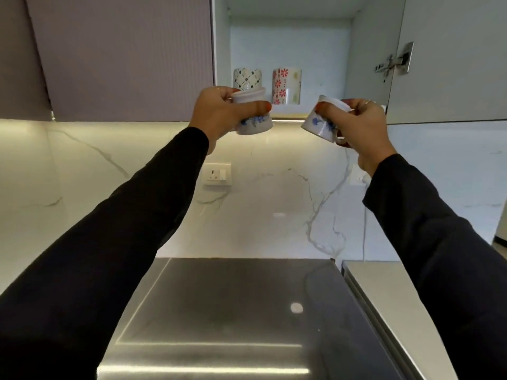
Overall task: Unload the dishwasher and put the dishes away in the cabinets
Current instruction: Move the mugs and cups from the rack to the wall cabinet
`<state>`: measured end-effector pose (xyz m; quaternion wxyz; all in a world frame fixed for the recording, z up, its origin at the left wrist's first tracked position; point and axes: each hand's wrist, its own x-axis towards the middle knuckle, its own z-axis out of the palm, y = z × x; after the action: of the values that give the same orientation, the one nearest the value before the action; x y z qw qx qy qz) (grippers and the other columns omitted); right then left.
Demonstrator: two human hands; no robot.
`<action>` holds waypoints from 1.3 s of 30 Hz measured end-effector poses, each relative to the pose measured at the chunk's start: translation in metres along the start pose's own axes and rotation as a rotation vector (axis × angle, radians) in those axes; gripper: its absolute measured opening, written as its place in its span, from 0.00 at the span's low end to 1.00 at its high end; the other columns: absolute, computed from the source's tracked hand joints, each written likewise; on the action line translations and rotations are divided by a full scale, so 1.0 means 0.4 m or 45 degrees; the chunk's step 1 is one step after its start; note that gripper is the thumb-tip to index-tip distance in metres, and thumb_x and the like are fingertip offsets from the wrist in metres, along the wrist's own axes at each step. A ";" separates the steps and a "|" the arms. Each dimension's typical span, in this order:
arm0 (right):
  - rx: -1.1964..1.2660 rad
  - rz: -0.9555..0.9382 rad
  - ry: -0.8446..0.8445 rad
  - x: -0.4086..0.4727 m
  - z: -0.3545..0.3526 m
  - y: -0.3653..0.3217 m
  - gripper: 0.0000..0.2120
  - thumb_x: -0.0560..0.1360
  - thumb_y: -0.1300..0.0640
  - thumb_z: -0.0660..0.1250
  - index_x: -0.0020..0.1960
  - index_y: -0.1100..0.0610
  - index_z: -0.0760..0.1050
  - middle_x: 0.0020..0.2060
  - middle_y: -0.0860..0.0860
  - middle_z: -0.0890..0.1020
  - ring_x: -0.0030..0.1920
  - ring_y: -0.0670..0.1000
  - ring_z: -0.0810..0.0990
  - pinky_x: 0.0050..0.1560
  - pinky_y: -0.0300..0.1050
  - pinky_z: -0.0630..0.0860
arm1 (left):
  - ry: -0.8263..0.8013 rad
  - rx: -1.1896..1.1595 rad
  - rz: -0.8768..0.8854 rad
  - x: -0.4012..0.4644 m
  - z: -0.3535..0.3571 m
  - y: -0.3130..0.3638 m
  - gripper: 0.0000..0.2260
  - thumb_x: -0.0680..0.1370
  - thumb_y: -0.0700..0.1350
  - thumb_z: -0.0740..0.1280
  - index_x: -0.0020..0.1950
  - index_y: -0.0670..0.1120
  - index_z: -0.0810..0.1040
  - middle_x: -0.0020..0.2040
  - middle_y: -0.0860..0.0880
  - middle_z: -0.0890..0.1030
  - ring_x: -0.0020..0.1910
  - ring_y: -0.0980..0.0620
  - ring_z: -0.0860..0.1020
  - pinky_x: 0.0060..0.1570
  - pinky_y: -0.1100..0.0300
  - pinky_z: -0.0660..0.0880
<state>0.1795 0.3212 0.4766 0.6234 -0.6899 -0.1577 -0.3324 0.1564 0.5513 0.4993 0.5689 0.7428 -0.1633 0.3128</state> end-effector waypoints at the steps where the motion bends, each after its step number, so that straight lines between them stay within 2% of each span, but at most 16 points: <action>1: -0.008 -0.004 0.031 0.019 0.003 0.004 0.25 0.66 0.45 0.76 0.56 0.59 0.78 0.46 0.53 0.83 0.41 0.47 0.82 0.39 0.41 0.79 | -0.014 -0.022 0.013 0.029 0.002 -0.004 0.18 0.67 0.47 0.78 0.53 0.44 0.78 0.50 0.50 0.80 0.45 0.56 0.80 0.34 0.71 0.77; 4: -0.036 -0.036 0.134 0.060 -0.006 0.009 0.19 0.67 0.47 0.76 0.51 0.57 0.79 0.40 0.49 0.82 0.38 0.45 0.81 0.38 0.39 0.79 | -0.054 -0.035 0.053 0.103 0.018 -0.021 0.17 0.66 0.48 0.78 0.51 0.44 0.80 0.49 0.49 0.83 0.45 0.54 0.82 0.39 0.66 0.80; 7: -0.060 -0.074 0.225 0.099 -0.027 0.009 0.15 0.66 0.47 0.77 0.47 0.53 0.78 0.39 0.47 0.81 0.39 0.45 0.82 0.40 0.38 0.80 | -0.087 -0.042 0.119 0.162 0.044 -0.030 0.20 0.66 0.50 0.79 0.53 0.42 0.81 0.50 0.47 0.84 0.47 0.52 0.84 0.45 0.60 0.81; 11: -0.113 -0.103 0.301 0.171 -0.052 0.016 0.19 0.65 0.49 0.77 0.51 0.57 0.78 0.40 0.47 0.82 0.41 0.46 0.83 0.44 0.43 0.82 | -0.082 -0.023 0.181 0.233 0.097 -0.028 0.23 0.65 0.54 0.78 0.51 0.39 0.82 0.50 0.43 0.84 0.47 0.50 0.84 0.46 0.56 0.82; 14: -0.186 -0.139 0.336 0.233 -0.065 0.022 0.22 0.64 0.48 0.76 0.51 0.62 0.80 0.42 0.53 0.84 0.46 0.52 0.84 0.48 0.52 0.82 | -0.097 0.004 0.215 0.287 0.151 -0.020 0.28 0.62 0.58 0.78 0.47 0.35 0.81 0.46 0.39 0.84 0.45 0.46 0.83 0.45 0.53 0.81; 17: -0.264 -0.187 0.355 0.287 -0.074 0.026 0.26 0.63 0.46 0.76 0.50 0.67 0.78 0.46 0.61 0.83 0.48 0.57 0.83 0.50 0.57 0.81 | -0.117 0.048 0.244 0.333 0.209 -0.011 0.24 0.61 0.61 0.76 0.41 0.41 0.77 0.40 0.43 0.79 0.40 0.48 0.80 0.40 0.57 0.77; 21: -0.398 -0.252 0.337 0.369 -0.085 0.036 0.26 0.65 0.43 0.74 0.47 0.66 0.79 0.39 0.54 0.80 0.46 0.56 0.83 0.48 0.54 0.81 | -0.078 0.077 0.280 0.405 0.297 -0.009 0.21 0.66 0.59 0.75 0.43 0.43 0.76 0.45 0.42 0.80 0.46 0.48 0.81 0.47 0.54 0.79; 23: -0.474 -0.287 0.333 0.414 -0.089 0.045 0.26 0.68 0.43 0.72 0.49 0.67 0.79 0.39 0.53 0.78 0.42 0.52 0.80 0.46 0.49 0.80 | -0.072 0.099 0.272 0.443 0.338 -0.014 0.20 0.67 0.58 0.75 0.42 0.43 0.75 0.45 0.42 0.80 0.43 0.51 0.79 0.45 0.58 0.78; 26: -0.632 -0.301 0.317 0.472 -0.094 0.064 0.24 0.71 0.43 0.69 0.50 0.65 0.79 0.39 0.53 0.77 0.40 0.49 0.76 0.36 0.40 0.72 | -0.072 0.145 0.242 0.485 0.389 -0.024 0.19 0.67 0.58 0.75 0.35 0.46 0.70 0.39 0.47 0.75 0.39 0.53 0.76 0.38 0.65 0.71; 28: -0.734 -0.299 0.291 0.510 -0.101 0.081 0.23 0.72 0.41 0.67 0.49 0.63 0.78 0.40 0.53 0.77 0.40 0.51 0.76 0.32 0.38 0.68 | -0.072 0.197 0.230 0.510 0.425 -0.039 0.18 0.69 0.57 0.74 0.37 0.46 0.70 0.38 0.49 0.75 0.37 0.55 0.75 0.31 0.71 0.68; 30: -0.850 -0.296 0.278 0.539 -0.104 0.099 0.22 0.73 0.40 0.65 0.46 0.61 0.76 0.39 0.54 0.77 0.39 0.53 0.75 0.30 0.38 0.65 | -0.095 0.254 0.236 0.533 0.457 -0.056 0.19 0.70 0.56 0.73 0.44 0.43 0.72 0.42 0.47 0.77 0.39 0.53 0.76 0.31 0.69 0.68; 32: -0.910 -0.284 0.264 0.568 -0.107 0.121 0.22 0.73 0.40 0.65 0.46 0.62 0.75 0.39 0.56 0.77 0.40 0.55 0.77 0.32 0.40 0.72 | -0.095 0.326 0.242 0.551 0.484 -0.067 0.20 0.70 0.57 0.73 0.48 0.43 0.73 0.46 0.45 0.79 0.44 0.50 0.78 0.32 0.67 0.69; 33: -0.913 -0.269 0.255 0.582 -0.108 0.133 0.24 0.73 0.40 0.66 0.48 0.63 0.76 0.41 0.57 0.79 0.42 0.55 0.79 0.37 0.45 0.78 | -0.087 0.357 0.237 0.560 0.495 -0.070 0.21 0.70 0.57 0.73 0.50 0.42 0.74 0.47 0.45 0.79 0.45 0.49 0.79 0.33 0.66 0.69; 35: -0.884 -0.223 0.236 0.606 -0.110 0.156 0.24 0.73 0.41 0.67 0.51 0.63 0.76 0.44 0.58 0.81 0.45 0.57 0.82 0.43 0.53 0.82 | -0.086 0.422 0.224 0.578 0.516 -0.073 0.22 0.71 0.57 0.72 0.54 0.42 0.74 0.49 0.45 0.79 0.47 0.49 0.78 0.33 0.67 0.68; 37: -0.912 -0.200 0.203 0.617 -0.107 0.171 0.20 0.74 0.43 0.67 0.49 0.62 0.75 0.42 0.56 0.79 0.44 0.55 0.80 0.38 0.48 0.80 | -0.099 0.498 0.215 0.585 0.531 -0.075 0.22 0.72 0.56 0.71 0.56 0.41 0.74 0.48 0.46 0.76 0.47 0.50 0.76 0.32 0.68 0.67; 39: -0.972 -0.191 0.200 0.629 -0.104 0.186 0.18 0.75 0.44 0.66 0.40 0.58 0.70 0.36 0.53 0.74 0.43 0.54 0.76 0.33 0.44 0.73 | -0.113 0.558 0.214 0.596 0.551 -0.079 0.21 0.72 0.55 0.71 0.55 0.42 0.73 0.47 0.47 0.75 0.46 0.50 0.75 0.32 0.68 0.66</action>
<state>0.3993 0.2186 0.5853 0.3063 -0.8310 -0.0246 -0.4636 0.4159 0.3788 0.5963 0.3582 0.8455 -0.1775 0.3541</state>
